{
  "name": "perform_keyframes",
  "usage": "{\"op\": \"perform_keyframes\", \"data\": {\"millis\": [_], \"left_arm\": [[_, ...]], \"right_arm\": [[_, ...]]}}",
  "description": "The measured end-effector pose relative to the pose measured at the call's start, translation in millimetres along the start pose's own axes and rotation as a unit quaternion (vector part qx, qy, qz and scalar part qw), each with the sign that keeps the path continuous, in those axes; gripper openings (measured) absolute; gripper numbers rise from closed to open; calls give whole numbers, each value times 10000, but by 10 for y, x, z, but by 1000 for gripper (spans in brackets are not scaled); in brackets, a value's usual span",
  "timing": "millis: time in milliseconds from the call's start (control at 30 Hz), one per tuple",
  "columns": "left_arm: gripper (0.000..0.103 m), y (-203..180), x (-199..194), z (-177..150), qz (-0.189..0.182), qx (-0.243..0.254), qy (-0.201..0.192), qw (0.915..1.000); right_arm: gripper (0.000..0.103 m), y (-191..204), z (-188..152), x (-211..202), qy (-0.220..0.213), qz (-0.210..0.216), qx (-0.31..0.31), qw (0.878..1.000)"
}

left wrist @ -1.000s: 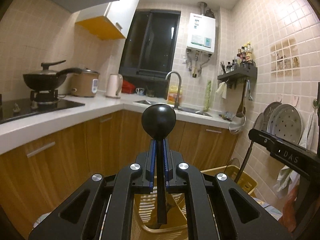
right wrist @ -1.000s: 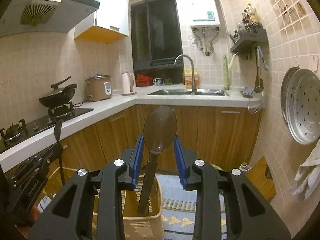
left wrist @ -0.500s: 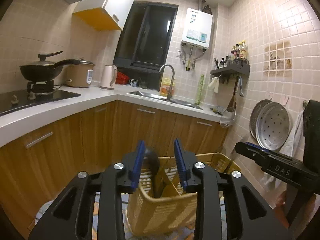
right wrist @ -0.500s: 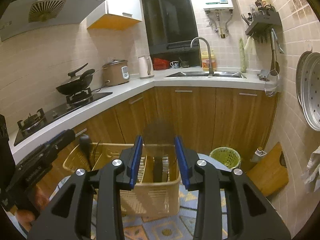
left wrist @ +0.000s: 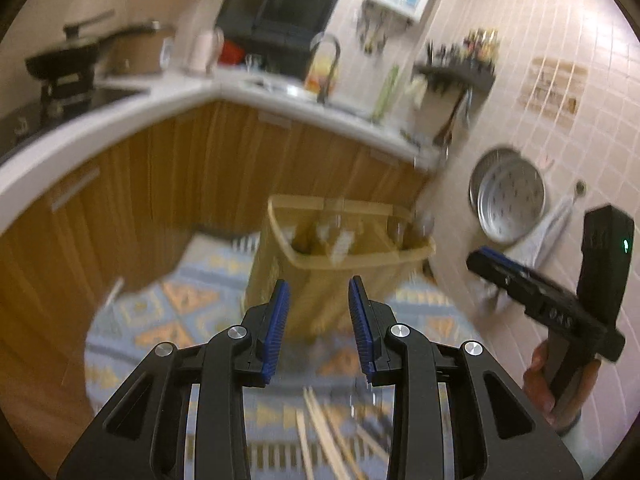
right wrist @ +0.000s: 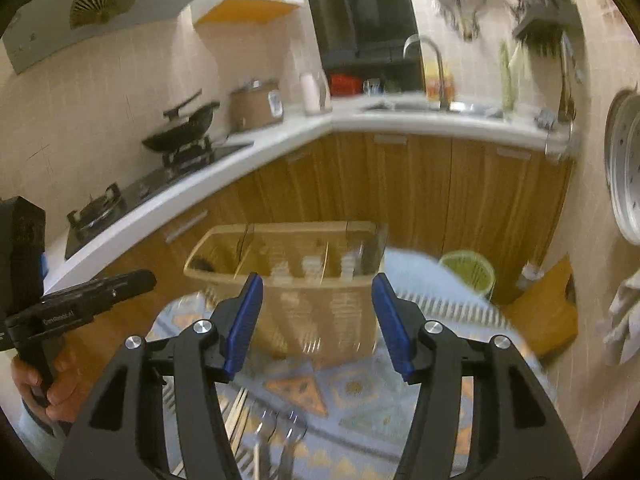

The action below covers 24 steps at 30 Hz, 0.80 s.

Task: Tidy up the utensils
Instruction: 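Grasp a wooden chopstick with the left tool while the right grasps a clear spoon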

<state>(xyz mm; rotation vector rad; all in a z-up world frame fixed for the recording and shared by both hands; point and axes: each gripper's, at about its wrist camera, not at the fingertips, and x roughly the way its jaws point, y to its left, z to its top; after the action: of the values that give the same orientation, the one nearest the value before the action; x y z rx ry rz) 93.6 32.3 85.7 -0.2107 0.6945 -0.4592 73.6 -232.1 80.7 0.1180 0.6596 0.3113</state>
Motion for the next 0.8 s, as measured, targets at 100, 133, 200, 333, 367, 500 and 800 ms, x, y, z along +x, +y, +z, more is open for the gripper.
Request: {"op": "perform_keyframes", "data": {"millis": [100,133,200,333,367,500,800], "left_arm": [[30,9,92,-216,33,149,592,9981],[30,-7,141,-301,62,253,810,9964],[29,-58,222,-453,182,554,1053,9927],[29,-168,423,-735,657,1169,1470,9800],[29,-168,462,-794,612,1197,1617,9776],[29,-138,571,-969,526,1252,2045,9694],[21,-79,686,-1110,589,1258,2416,9604]], "right_arm": [[53,-30,-130,164,657,32,86,9978],[53,-51,-179,235,871,77,135,9961],[51,-63,-281,370,1230,39,114,9923],[51,-29,-557,660,1957,100,-71,9806],[51,-15,-629,715,2118,101,-113,9772],[39,42,-874,859,2513,18,-389,9671],[36,186,-1118,986,2797,142,-631,9579]]}}
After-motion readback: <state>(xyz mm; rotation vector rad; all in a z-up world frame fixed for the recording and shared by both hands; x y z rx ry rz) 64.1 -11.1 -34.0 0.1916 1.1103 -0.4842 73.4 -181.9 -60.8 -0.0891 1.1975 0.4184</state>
